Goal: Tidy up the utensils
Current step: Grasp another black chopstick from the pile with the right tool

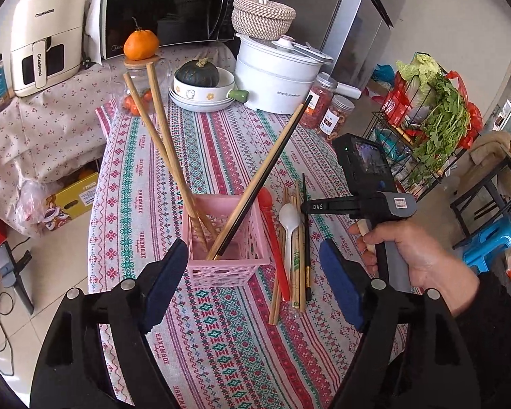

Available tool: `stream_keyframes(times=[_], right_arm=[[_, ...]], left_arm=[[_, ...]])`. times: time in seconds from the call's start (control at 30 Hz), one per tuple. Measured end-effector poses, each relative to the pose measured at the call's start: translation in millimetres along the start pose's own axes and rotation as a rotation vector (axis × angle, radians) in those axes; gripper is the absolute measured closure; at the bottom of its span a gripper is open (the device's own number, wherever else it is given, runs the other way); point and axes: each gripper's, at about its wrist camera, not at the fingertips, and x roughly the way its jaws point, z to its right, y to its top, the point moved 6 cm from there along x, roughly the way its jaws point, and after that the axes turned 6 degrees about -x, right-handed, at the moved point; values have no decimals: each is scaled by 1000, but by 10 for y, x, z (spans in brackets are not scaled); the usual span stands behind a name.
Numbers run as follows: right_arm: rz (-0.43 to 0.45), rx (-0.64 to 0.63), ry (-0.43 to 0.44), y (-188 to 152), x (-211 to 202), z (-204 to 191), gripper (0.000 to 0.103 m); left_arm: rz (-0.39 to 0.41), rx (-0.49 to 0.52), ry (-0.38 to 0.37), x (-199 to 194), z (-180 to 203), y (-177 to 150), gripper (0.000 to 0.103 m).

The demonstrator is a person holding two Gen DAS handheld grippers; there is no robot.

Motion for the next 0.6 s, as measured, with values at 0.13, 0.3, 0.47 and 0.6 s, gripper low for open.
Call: stream_keyframes(times=[0.13,0.3,0.47,0.6], right_arm=[[-11,-45,-49,-24,13,-32,88],[-34,-6,31,-129,-48,165,97],[9,61,104,-230,-325,472,97],[41,90,137,-293,-539,729,97]], left_arm=[[-30,33,-13,74,112,-71,49],[-68,110,-25,195,400,-201,64],[-136,182,-12,519,775,-324,81],[-221,201,-1,924,1035,-383,87]])
